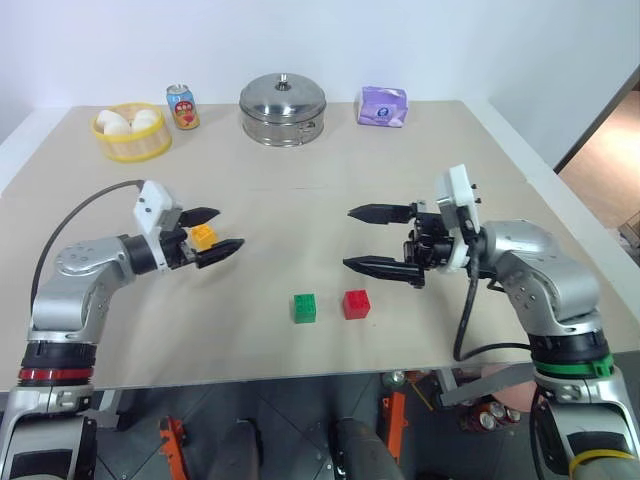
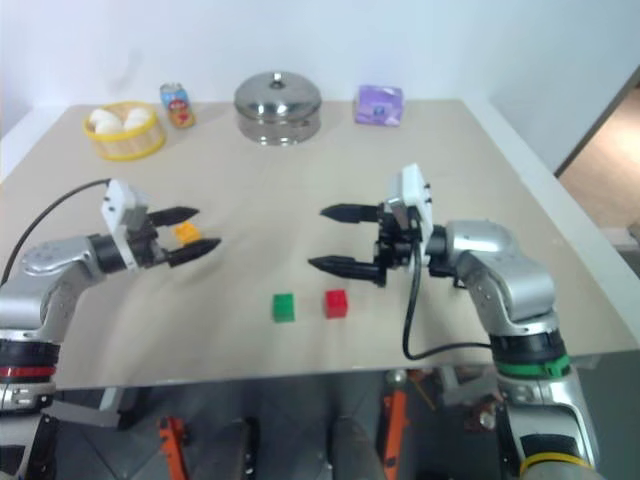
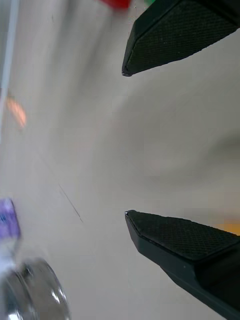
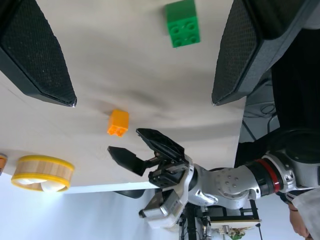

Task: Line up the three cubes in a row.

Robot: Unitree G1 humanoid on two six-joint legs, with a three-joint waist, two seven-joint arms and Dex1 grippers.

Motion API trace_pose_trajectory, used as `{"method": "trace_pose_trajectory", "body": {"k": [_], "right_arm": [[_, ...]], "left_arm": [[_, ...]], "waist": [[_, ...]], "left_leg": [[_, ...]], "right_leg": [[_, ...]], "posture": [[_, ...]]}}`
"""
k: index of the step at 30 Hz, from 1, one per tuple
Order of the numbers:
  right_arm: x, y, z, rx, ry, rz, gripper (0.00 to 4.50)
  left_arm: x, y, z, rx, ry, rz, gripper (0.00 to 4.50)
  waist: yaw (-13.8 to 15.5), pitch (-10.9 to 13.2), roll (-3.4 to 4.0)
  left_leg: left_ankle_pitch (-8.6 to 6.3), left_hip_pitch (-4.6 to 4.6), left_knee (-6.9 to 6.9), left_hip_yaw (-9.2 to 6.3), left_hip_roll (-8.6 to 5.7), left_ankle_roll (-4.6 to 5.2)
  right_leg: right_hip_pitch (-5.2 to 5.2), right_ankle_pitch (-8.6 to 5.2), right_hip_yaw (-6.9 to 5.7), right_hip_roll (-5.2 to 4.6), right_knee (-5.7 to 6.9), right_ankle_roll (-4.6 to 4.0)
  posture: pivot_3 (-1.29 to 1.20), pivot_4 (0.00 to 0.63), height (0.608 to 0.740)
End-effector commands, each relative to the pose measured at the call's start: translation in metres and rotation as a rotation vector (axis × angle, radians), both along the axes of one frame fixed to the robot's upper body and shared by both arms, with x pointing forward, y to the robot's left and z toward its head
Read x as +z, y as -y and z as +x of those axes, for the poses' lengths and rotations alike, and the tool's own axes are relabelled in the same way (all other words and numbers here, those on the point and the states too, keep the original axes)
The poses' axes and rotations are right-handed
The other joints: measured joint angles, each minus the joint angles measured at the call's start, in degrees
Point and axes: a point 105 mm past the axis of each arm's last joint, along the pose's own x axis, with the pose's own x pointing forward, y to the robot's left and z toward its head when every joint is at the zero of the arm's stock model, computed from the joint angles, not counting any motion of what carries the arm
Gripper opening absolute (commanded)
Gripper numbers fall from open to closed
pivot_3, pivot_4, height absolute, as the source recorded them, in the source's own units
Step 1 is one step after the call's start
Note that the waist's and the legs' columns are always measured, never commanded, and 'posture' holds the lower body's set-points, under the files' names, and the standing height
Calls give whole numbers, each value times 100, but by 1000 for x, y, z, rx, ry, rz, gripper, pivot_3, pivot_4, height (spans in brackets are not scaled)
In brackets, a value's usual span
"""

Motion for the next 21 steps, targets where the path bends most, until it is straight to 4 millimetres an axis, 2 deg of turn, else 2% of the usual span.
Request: {"method": "trace_pose_trajectory", "body": {"k": [1, 6, 12, 17, 18, 19, 21], "right_arm": [[5, -4, 7, 6, 56, -13, 4500], [3, -5, 7, 9, 68, -20, 4500], [3, -3, 5, -9, 73, -20, 4500], [3, -1, 3, -27, 75, -15, 4500], [3, 0, 3, -29, 75, -14, 4500], [3, 0, 3, -32, 75, -14, 4500], [3, 1, 2, -39, 76, -11, 4500]], "left_arm": [[8, -30, 14, 77, 34, 7, 4446], [-3, -39, 29, 116, 9, 4, 4446], [-29, -30, 39, 95, -48, 32, 4446], [-41, -23, 45, 91, -71, 63, 4446], [-43, -23, 46, 95, -73, 67, 4060], [-44, -23, 46, 98, -73, 70, 3928], [-44, -23, 47, 100, -73, 72, 3316]], "waist": [[-1, 0, 0], [1, 0, 0], [1, 0, 0], [1, 0, 0], [-1, 0, -1], [-1, 0, 0], [0, 0, -1]], "left_leg": [[0, 0, 0, 0, 0, 0], [0, -9, -11, 0, 0, 0], [-1, -12, -19, -1, 1, -1], [-1, -12, -18, -1, 1, -1], [-1, -12, -18, -1, 1, -1], [-1, -12, -18, -1, 1, -1], [-1, -12, -18, -1, 1, -1]], "right_leg": [[-3, 0, -1, 1, 0, 0], [-11, 3, 0, 1, 0, 6], [-15, 12, -2, 3, 1, 23], [-18, 12, -1, 3, 1, 22], [-17, 12, -1, 4, 1, 22], [-18, 13, -1, 4, 1, 22], [-18, 13, -1, 5, 2, 22]], "posture": [[0, 150, 739], [0, 150, 739], [0, 150, 739], [0, 150, 739], [0, 150, 739], [0, 150, 739], [0, 150, 739]]}}
